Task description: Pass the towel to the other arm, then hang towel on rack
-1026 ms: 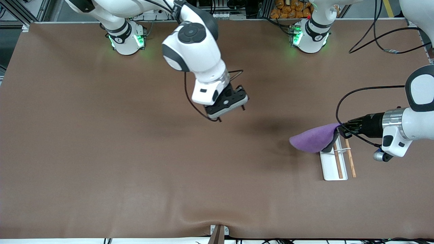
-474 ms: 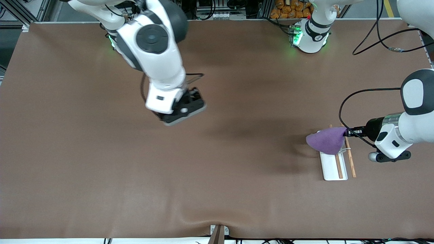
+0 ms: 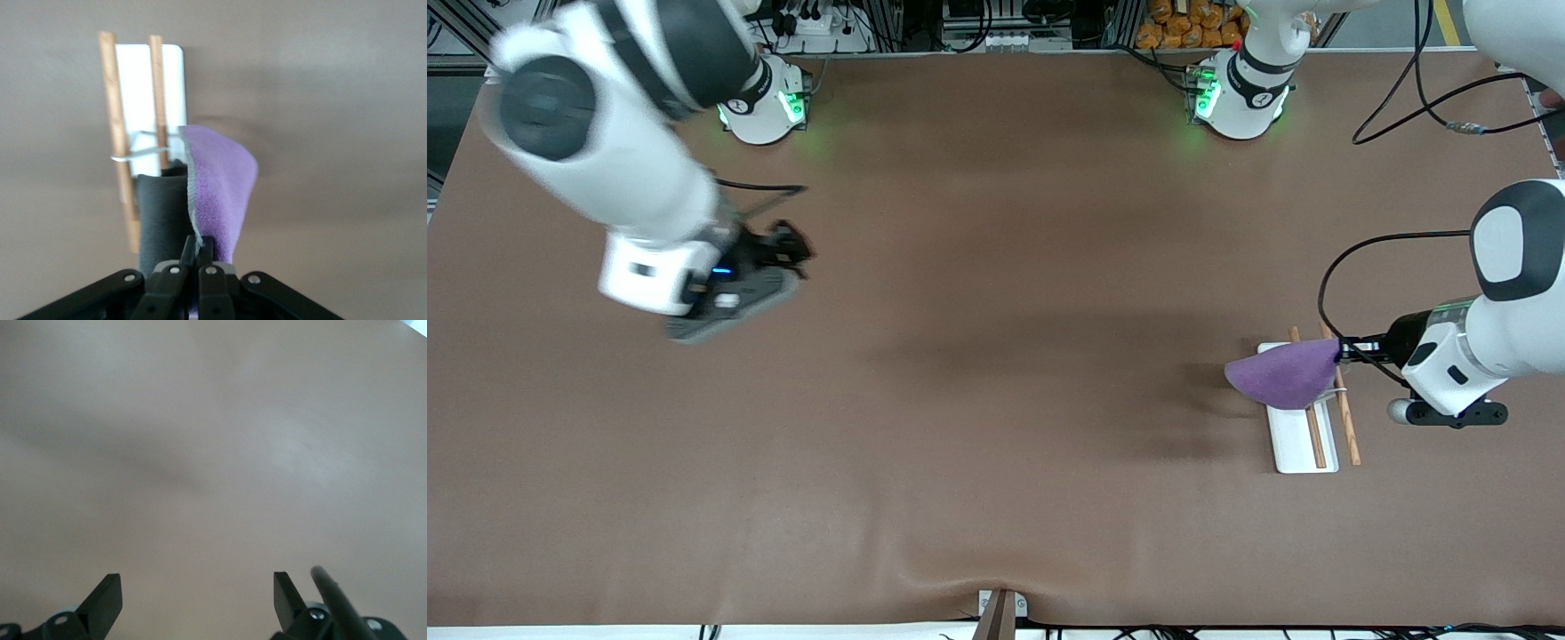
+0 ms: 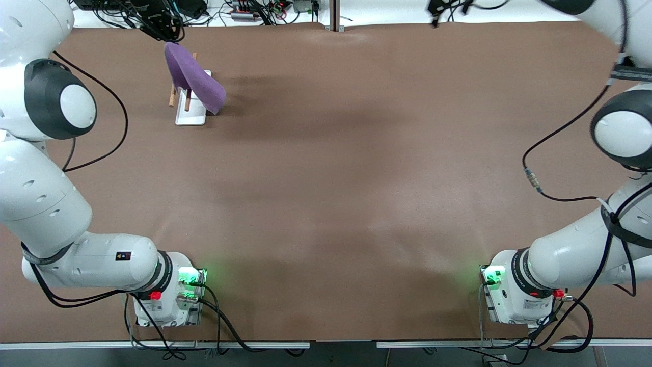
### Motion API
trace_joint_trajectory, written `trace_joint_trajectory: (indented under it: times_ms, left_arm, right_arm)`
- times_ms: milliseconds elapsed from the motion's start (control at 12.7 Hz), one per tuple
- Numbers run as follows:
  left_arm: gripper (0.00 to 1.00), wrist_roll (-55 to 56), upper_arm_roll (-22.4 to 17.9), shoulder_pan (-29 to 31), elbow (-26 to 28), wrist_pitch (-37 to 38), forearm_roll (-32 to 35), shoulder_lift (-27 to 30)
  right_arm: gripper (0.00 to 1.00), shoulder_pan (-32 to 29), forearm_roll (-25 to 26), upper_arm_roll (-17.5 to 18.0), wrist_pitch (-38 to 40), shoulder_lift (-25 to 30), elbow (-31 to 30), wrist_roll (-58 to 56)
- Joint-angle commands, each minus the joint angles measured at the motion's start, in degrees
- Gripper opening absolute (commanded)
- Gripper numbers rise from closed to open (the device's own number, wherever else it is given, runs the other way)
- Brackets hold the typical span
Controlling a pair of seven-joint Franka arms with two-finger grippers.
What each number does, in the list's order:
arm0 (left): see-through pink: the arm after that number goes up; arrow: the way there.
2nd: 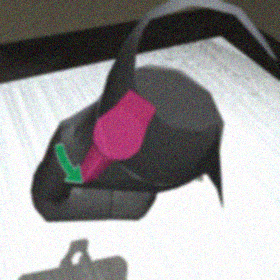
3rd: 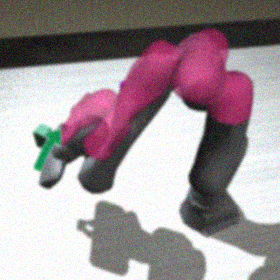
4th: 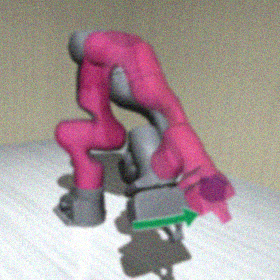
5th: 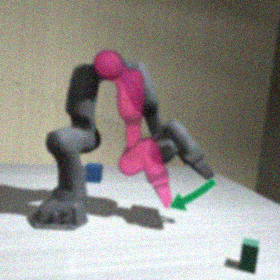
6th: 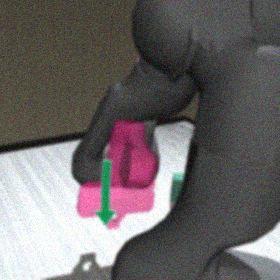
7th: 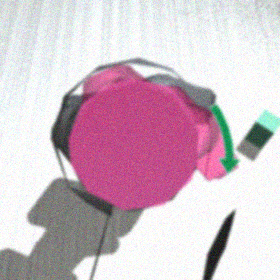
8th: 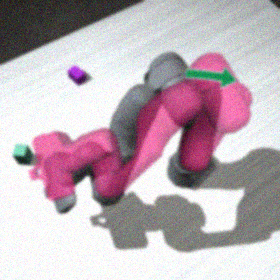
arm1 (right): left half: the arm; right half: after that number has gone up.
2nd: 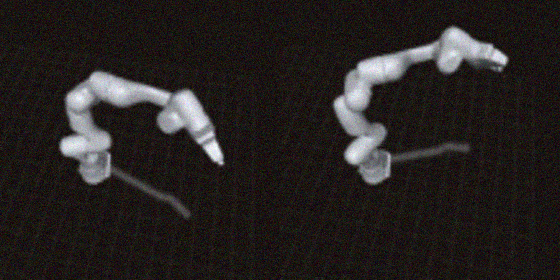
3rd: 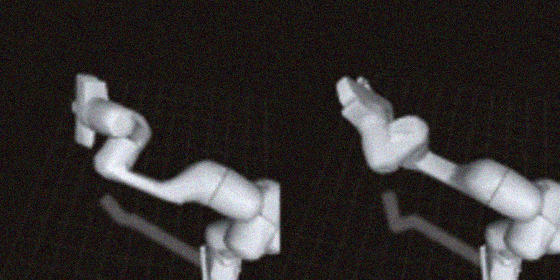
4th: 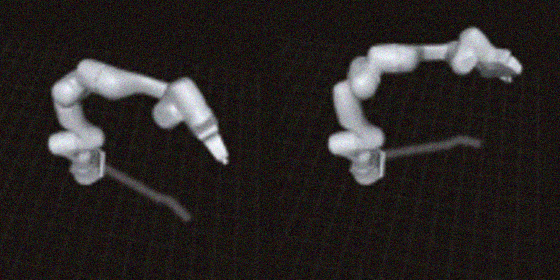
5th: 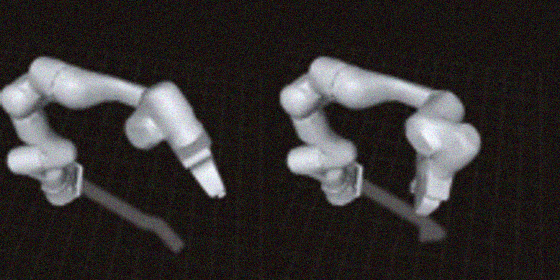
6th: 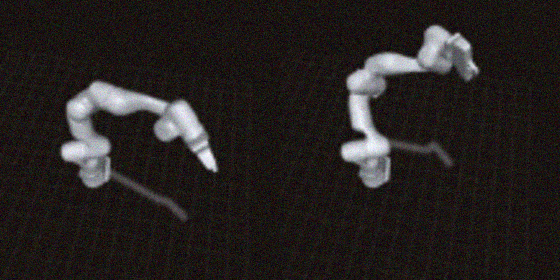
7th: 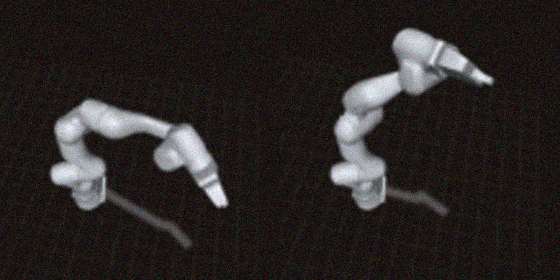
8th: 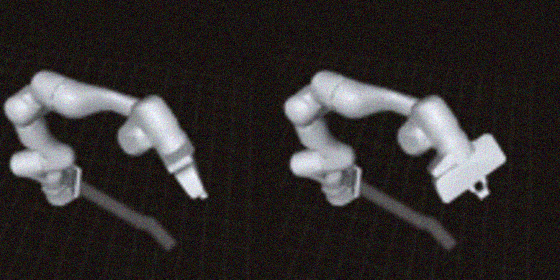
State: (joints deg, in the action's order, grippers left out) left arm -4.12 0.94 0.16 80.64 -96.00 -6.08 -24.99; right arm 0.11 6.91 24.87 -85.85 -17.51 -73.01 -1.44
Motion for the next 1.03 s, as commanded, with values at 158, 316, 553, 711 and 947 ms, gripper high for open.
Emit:
trace_joint_trajectory:
  times_ms: [158, 316, 553, 711, 947]
  left_arm:
    - [0.0, -13.2, -0.1, 7.4, -0.9, -1.9, 1.6, -3.0]
    - [0.0, -16.2, -0.1, 8.6, -0.8, -3.9, 1.8, -4.0]
    - [0.0, -16.5, -0.1, 9.1, -0.8, -4.1, 1.8, -5.0]
    - [0.0, -16.5, -0.1, 10.0, -0.8, -4.3, 1.6, -5.7]
    - [0.0, -16.7, -0.1, 10.7, -0.8, -4.5, 1.6, -6.4]
  right_arm:
    - [1.0, -9.1, -1.2, 0.1, 3.5, 10.6, -7.3, -0.5]
    - [1.0, -9.1, -1.2, -3.8, 6.0, 13.0, -8.1, 0.0]
    - [1.0, -9.0, -1.5, -8.9, 6.7, 14.8, -8.5, 0.1]
    - [1.0, -8.6, -7.6, -14.7, 5.6, 17.0, -10.8, -0.4]
    - [1.0, -2.2, -8.1, -22.8, 5.3, 18.7, -12.2, -0.5]
